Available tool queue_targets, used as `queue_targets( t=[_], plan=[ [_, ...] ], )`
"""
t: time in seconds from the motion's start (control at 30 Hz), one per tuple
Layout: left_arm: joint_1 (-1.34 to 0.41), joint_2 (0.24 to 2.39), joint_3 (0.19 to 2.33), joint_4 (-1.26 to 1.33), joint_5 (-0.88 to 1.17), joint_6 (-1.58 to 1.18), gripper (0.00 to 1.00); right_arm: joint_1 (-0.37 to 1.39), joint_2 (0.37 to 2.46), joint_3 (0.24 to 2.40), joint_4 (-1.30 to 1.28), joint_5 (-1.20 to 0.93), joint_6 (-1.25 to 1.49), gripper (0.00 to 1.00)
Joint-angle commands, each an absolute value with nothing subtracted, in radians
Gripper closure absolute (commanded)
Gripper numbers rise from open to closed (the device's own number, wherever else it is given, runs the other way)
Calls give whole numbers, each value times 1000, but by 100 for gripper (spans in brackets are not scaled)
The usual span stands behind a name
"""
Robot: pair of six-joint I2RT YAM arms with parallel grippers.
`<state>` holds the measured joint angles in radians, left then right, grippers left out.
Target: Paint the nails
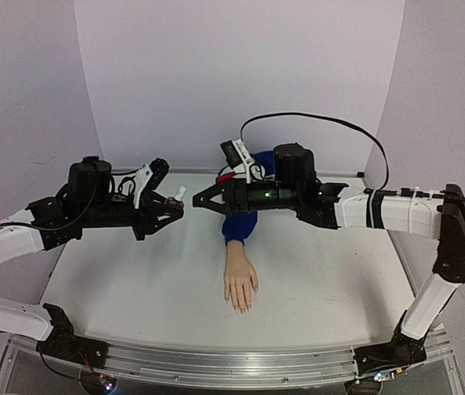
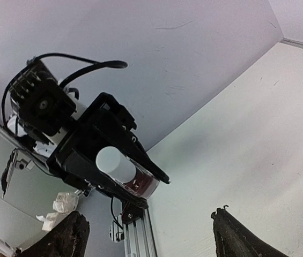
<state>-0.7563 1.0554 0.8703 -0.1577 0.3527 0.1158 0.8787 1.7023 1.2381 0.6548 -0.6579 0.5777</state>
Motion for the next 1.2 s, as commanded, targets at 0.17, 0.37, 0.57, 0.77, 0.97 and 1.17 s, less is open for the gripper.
queue_targets(
  t=[0.17, 0.37, 0.57, 0.77, 0.97, 1.17],
  plan=[
    [-758, 1097, 888, -106, 124, 88, 100, 922, 1838, 1449, 676, -513, 724, 19],
    [-758, 1099, 880, -107, 137, 79, 100, 936, 1910, 1538, 676, -485, 757, 40],
    [-758, 1098, 876, -107, 155, 75, 100, 936, 1942, 1575, 688, -474, 768, 57],
    [-757, 1102, 890, -107, 232, 68, 100, 936, 1962, 1578, 705, -553, 776, 76],
    [-756, 1086, 911, -107, 427, 36, 100, 917, 1887, 1469, 734, -653, 713, 97],
    [-748, 1116, 971, -104, 958, 29, 100, 898, 1805, 1323, 921, -1072, 612, 100]
  ],
)
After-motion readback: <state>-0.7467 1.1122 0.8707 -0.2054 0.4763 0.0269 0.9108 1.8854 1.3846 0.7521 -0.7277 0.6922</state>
